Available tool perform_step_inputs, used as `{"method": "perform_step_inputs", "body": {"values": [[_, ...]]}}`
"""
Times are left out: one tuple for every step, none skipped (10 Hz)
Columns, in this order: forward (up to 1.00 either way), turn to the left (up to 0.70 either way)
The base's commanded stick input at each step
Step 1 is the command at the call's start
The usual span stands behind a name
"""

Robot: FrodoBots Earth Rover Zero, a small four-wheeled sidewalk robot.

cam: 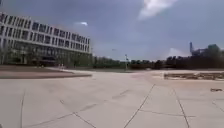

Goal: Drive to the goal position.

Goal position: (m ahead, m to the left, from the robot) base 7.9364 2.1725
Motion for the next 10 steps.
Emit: {"method": "perform_step_inputs", "body": {"values": [[0.70,0.00],[0.70,0.00],[0.70,0.00],[0.70,0.00],[0.70,0.00],[0.70,0.00],[0.70,0.00],[0.70,0.00],[0.70,0.00],[0.70,0.00]]}}
